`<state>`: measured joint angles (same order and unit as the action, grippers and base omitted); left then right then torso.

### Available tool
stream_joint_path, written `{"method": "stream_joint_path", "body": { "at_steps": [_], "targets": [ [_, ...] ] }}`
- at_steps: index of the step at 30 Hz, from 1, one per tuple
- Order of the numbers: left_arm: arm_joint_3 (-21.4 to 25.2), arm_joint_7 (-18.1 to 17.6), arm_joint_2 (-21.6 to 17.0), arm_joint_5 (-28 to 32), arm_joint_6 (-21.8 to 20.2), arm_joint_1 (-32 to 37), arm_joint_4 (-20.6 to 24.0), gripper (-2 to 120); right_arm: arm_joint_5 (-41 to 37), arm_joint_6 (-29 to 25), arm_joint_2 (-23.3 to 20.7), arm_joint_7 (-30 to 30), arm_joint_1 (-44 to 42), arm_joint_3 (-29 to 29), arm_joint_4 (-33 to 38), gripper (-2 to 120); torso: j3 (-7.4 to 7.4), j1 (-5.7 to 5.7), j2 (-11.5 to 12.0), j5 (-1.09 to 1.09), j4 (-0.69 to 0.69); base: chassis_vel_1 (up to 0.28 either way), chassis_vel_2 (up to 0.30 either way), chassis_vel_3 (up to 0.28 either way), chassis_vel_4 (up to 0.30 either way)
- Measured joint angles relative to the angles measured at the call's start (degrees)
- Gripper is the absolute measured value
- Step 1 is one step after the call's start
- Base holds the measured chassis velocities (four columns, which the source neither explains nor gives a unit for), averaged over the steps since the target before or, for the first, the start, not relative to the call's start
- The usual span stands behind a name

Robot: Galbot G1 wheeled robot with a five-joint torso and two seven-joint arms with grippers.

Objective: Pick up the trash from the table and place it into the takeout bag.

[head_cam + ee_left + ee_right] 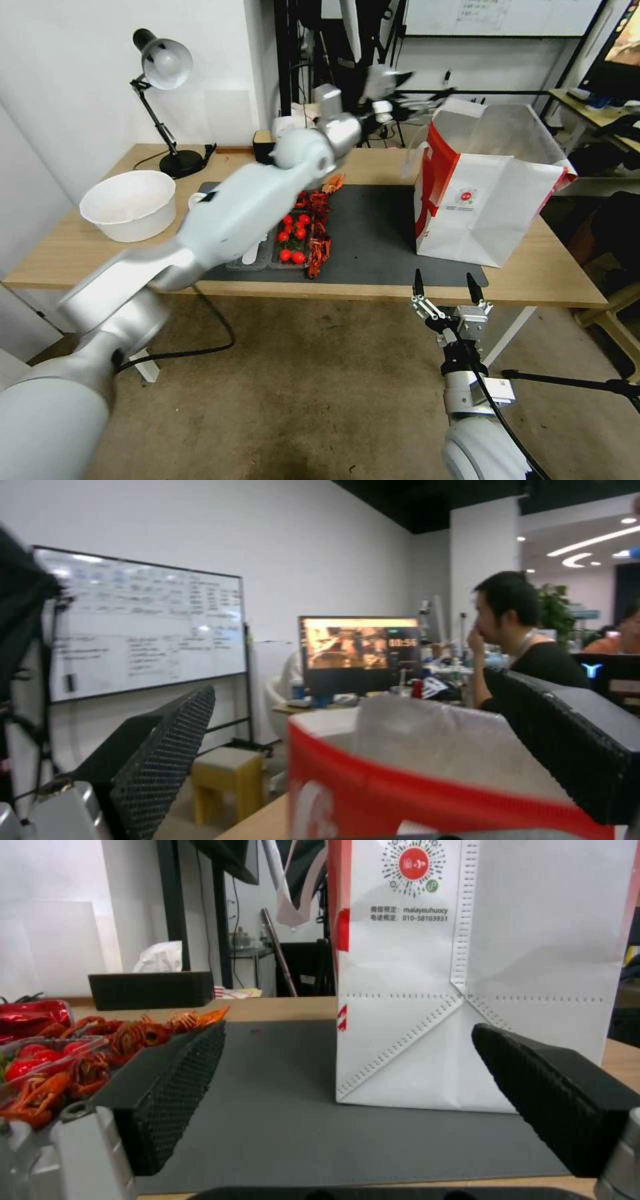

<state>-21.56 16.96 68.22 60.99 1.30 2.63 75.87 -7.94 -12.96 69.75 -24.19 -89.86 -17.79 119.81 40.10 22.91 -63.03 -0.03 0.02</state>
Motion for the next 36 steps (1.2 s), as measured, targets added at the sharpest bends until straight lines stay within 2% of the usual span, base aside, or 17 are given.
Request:
{"method": "stream_joint_path", "body": {
  "at_steps": [1,3,6,12,14,16,19,20,22,24,26,28,30,32,34,36],
  "targets": [
    [1.3,-0.3,-2.2,-0.1,0.0,2.2,1.8,100,0.0,0.0,0.0,0.0,0.0,0.0,0.0,93,0.0,0.0,0.0,0.01,-0.01,0.0,0.0,0.0,0.0],
    [1.8,-0.4,-3.2,-0.1,0.0,3.2,2.7,100,0.0,0.0,-0.1,0.0,0.0,0.0,-0.1,93,0.0,0.0,0.0,0.01,-0.01,0.0,0.0,0.0,0.0],
    [5.5,-1.3,-8.1,-0.6,-0.2,9.4,7.8,100,0.0,0.1,-0.2,0.0,0.2,0.2,-0.3,93,0.0,0.0,0.0,0.01,-0.01,0.0,0.0,0.0,0.0],
    [9.9,-2.2,-12.2,-1.5,-0.4,15.7,12.3,100,0.0,0.1,-0.3,0.0,0.3,0.3,-0.5,93,0.0,0.0,0.0,0.02,-0.02,0.0,0.0,0.0,0.0],
    [14.5,-3.0,-16.1,-2.4,-0.4,22.3,16.1,100,0.0,0.1,-0.5,0.0,0.3,0.4,-0.6,93,0.0,0.0,0.0,0.0,-0.01,0.0,0.0,0.0,0.0],
    [15.7,-3.1,-17.2,-2.8,-0.4,24.0,17.0,100,0.0,0.1,-0.5,0.0,0.3,0.4,-0.6,93,0.0,0.0,0.0,0.01,-0.02,0.0,0.0,0.0,0.0],
    [24.1,-4.1,-21.2,-5.3,-0.3,34.0,21.6,100,0.0,0.1,-0.6,0.0,0.3,0.4,-0.5,93,-0.01,0.0,0.0,0.02,0.0,0.0,0.0,0.0,0.0],
    [24.1,-4.1,-21.2,-5.3,-0.3,34.0,21.6,100,0.0,0.1,-0.6,0.0,0.3,0.4,-0.5,93,-0.01,0.0,0.0,0.02,0.0,0.0,0.0,0.0,0.0],
    [28.9,-5.9,-22.4,-7.3,0.4,40.3,25.1,100,0.0,-0.1,-0.7,0.1,0.1,0.4,-0.5,93,-0.01,0.0,0.0,0.02,-0.01,0.0,0.0,0.0,0.0],
    [29.7,-6.2,-22.6,-7.8,0.6,41.5,25.7,100,0.0,-0.1,-0.7,0.1,0.1,0.4,-0.5,93,-0.01,0.0,0.0,0.02,-0.02,0.0,0.0,0.0,0.0],
    [34.7,-8.1,-22.9,-11.1,1.3,49.0,28.9,100,0.0,-0.2,-0.9,0.1,0.0,0.5,-0.6,93,-0.01,0.0,0.0,0.02,-0.02,0.0,0.0,0.0,0.0],
    [35.8,-8.5,-22.9,-12.0,1.4,50.7,29.5,100,0.0,-0.3,-0.9,0.1,0.0,0.5,-0.6,93,-0.01,0.0,0.0,0.02,-0.02,0.0,0.0,0.0,0.0],
    [40.9,-9.8,-21.9,-14.7,1.8,58.7,32.3,100,0.0,-0.4,-0.9,0.1,0.0,0.5,-0.7,93,0.0,0.0,0.0,0.02,0.0,0.0,0.0,0.0,0.0],
    [42.2,-10.2,-21.5,-15.3,1.9,60.6,32.9,100,0.0,-0.5,-0.9,0.1,0.0,0.5,-0.7,93,-0.01,-0.01,0.0,0.02,0.0,0.0,0.0,0.0,0.0],
    [46.5,-11.7,-19.9,-19.0,2.9,65.8,34.6,100,0.0,-0.6,-0.8,0.1,0.0,0.5,-0.9,93,0.0,-0.01,0.0,0.04,-0.01,0.0,0.0,0.0,0.0],
    [47.4,-12.0,-19.5,-19.8,3.2,66.8,34.8,100,0.0,-0.6,-0.8,0.1,0.0,0.5,-1.0,93,0.0,-0.01,0.0,0.03,-0.01,0.0,0.0,0.0,0.0]
  ]
}}
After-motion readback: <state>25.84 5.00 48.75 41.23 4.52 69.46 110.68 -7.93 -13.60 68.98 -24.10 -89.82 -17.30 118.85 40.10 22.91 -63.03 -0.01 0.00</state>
